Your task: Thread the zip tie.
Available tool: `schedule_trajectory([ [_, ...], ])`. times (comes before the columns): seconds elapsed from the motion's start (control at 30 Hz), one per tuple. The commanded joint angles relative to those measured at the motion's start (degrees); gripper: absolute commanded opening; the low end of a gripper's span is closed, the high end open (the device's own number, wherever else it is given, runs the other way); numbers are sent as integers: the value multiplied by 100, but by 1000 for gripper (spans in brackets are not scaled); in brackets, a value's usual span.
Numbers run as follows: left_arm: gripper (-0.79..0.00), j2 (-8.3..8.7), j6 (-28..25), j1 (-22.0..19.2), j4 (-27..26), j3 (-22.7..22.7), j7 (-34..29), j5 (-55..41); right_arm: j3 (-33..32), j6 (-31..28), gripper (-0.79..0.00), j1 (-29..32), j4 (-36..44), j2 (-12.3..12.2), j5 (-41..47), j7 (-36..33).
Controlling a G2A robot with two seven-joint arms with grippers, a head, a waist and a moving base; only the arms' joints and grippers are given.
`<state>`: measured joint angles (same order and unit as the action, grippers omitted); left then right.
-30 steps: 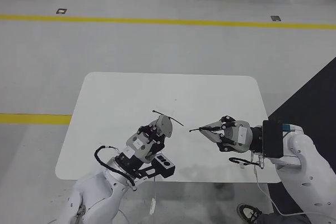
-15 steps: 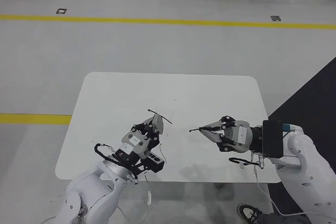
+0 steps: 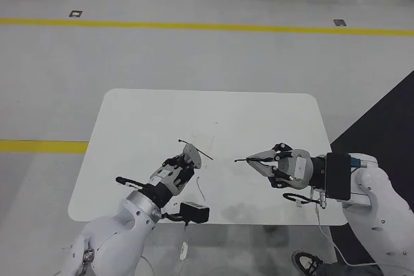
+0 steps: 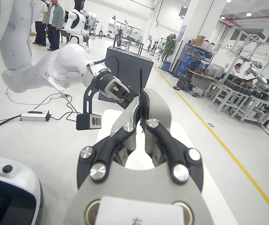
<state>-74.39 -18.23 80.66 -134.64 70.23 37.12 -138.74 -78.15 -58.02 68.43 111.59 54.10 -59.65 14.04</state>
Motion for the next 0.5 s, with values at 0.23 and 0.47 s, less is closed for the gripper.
schedule_trajectory([
  [0.23, -785, -58, -78, -187, 0, -184, -26, -264, 69, 16, -785, -82, -218, 38, -264, 255],
  [0.47, -785, -83, -12, -284, 0, -189, -27, -444, 131, 2, -785, -126, -353, 61, -301, 322],
])
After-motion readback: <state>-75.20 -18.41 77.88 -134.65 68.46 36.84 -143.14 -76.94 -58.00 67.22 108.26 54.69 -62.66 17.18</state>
